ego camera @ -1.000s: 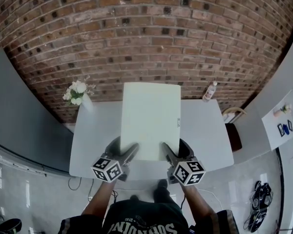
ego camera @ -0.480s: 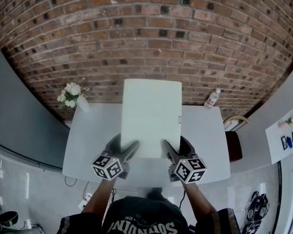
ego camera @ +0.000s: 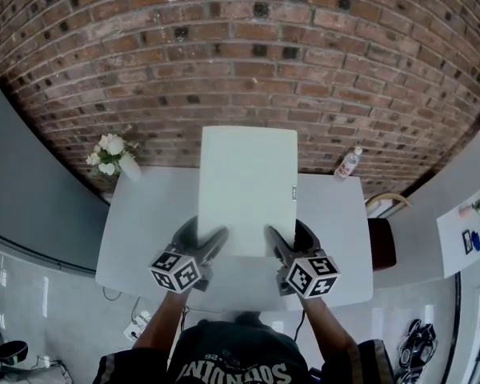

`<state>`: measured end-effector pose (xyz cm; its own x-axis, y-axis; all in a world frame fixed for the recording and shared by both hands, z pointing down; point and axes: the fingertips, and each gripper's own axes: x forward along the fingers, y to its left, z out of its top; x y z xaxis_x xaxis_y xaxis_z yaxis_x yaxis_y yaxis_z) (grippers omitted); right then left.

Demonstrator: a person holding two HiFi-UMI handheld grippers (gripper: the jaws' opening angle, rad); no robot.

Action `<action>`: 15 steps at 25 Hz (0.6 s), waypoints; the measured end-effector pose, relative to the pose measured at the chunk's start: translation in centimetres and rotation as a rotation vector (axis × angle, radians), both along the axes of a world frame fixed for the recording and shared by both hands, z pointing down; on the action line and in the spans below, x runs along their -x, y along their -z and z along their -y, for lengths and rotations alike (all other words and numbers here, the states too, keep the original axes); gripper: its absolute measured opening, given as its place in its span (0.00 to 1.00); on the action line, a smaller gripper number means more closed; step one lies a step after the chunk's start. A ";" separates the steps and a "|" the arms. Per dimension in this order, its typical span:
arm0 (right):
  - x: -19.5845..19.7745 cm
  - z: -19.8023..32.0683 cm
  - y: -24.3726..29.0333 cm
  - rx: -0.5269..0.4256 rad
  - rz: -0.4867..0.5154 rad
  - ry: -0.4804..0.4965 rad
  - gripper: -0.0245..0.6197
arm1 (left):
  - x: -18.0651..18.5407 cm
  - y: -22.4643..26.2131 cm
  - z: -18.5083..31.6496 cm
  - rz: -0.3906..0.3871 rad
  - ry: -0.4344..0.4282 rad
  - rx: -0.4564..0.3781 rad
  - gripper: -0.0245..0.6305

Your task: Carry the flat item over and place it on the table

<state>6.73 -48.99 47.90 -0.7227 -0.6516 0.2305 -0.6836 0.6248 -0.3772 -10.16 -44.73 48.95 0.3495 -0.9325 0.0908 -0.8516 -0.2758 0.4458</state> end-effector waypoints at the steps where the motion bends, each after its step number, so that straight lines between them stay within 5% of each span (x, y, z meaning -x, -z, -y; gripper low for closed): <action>1: -0.2 0.2 -0.1 0.002 -0.002 0.001 0.54 | -0.2 -0.2 0.2 0.000 0.000 0.002 0.65; 15: -2.9 2.4 -3.9 0.059 -0.045 -0.006 0.53 | -3.0 -4.1 2.4 -0.010 -0.015 0.072 0.65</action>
